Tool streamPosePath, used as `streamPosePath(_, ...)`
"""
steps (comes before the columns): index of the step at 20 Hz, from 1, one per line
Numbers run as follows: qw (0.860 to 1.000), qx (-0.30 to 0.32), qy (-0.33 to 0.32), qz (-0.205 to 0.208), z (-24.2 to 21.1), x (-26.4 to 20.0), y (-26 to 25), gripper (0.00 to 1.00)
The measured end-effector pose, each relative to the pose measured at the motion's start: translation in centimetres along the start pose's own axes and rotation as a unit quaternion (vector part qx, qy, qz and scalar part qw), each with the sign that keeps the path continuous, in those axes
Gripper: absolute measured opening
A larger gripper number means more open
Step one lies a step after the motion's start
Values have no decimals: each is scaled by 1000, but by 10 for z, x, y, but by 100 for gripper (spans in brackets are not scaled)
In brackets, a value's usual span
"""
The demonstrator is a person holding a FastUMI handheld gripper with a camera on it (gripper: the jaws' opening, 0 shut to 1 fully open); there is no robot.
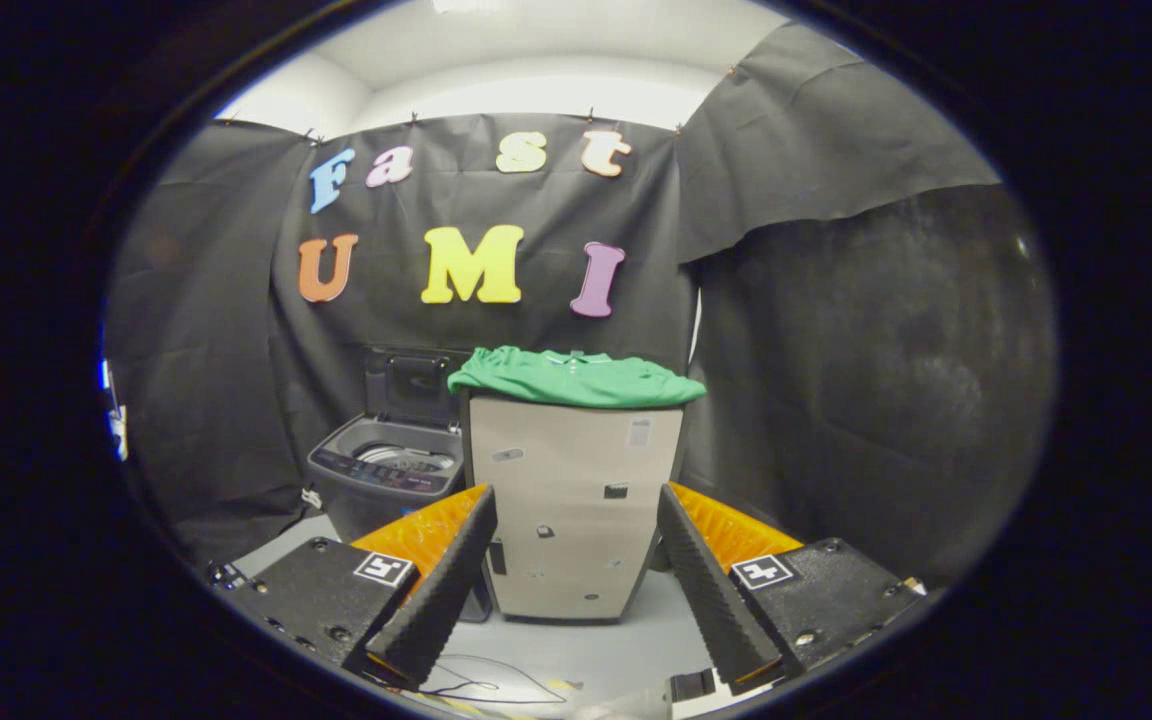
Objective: Put the clothes into the washing machine and then close the washing machine lid.
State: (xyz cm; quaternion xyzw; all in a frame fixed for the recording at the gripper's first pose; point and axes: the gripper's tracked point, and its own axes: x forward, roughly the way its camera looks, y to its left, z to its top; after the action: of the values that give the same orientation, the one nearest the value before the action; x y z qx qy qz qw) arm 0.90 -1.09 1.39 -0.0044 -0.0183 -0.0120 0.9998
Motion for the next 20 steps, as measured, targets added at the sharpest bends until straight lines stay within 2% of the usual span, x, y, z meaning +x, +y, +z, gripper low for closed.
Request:
streamPosePath(11, 1000, -7, 5, -12, 32, 18, 11, 100)
streamPosePath(16, 1000, 0, -3, -24, 84, 43, 11, 100)
streamPosePath(20, 1000, -1, -15, -22, 127, 82, 9, 100)
